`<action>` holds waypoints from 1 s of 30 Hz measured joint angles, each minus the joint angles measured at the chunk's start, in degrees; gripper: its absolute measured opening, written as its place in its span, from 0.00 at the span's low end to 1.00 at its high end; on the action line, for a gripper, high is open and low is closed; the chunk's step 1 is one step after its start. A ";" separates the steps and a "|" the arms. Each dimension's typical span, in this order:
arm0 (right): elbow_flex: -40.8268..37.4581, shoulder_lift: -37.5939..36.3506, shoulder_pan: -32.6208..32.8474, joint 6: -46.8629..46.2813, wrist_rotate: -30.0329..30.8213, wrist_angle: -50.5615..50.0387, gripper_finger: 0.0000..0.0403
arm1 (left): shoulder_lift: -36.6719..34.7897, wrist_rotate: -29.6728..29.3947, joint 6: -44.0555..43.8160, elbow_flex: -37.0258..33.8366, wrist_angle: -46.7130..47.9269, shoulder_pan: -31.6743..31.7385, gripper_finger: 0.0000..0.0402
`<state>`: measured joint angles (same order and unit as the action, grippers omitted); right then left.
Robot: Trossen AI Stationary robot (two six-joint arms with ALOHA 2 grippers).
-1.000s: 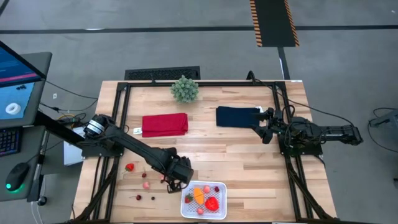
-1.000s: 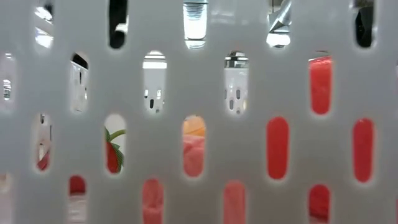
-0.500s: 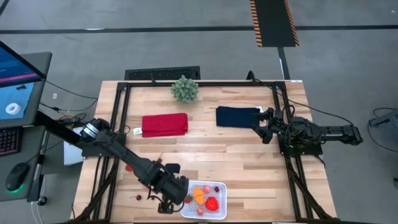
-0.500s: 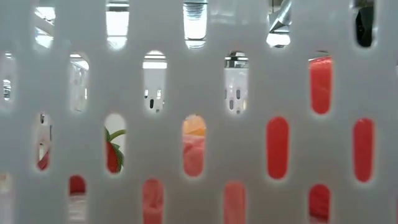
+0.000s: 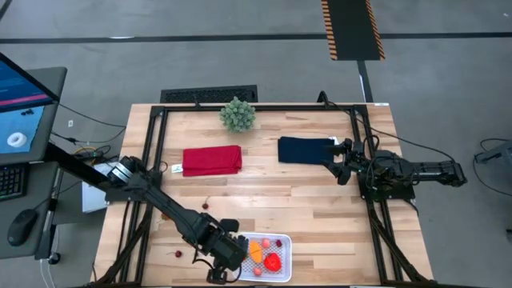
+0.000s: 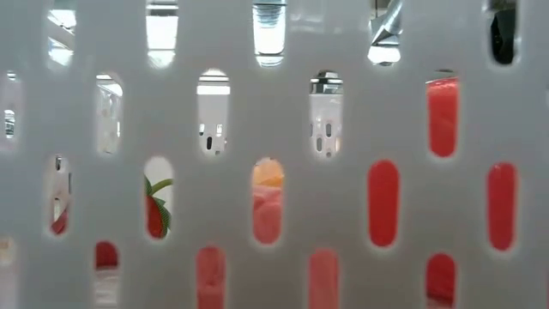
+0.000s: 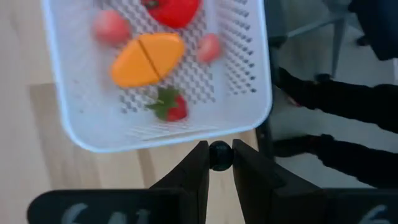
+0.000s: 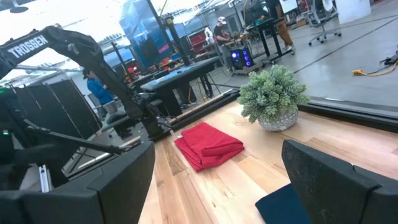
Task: Pick and placing Produce into tupperware
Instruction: Put the top blueberry into the white bin, then put the right peach into the white bin
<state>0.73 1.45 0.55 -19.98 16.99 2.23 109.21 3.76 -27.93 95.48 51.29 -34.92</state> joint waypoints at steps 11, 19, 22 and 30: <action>-0.04 1.61 -0.02 -0.01 -0.02 0.02 0.93 | 3.19 0.89 1.00 1.02 -5.45 2.05 0.13; -0.04 2.29 -0.02 -0.01 -0.01 -0.01 0.93 | 5.42 3.04 -4.02 1.09 -6.35 4.82 0.14; -0.04 2.31 -0.02 -0.01 0.02 0.02 0.93 | 5.42 3.32 -6.24 1.05 -7.45 5.73 0.20; -0.04 2.34 -0.02 -0.01 -0.01 0.01 0.93 | 6.88 0.32 -10.44 1.05 -5.15 7.84 0.53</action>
<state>0.69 3.79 0.54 -19.99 16.98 2.25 116.09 4.08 -38.37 96.53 46.14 -27.07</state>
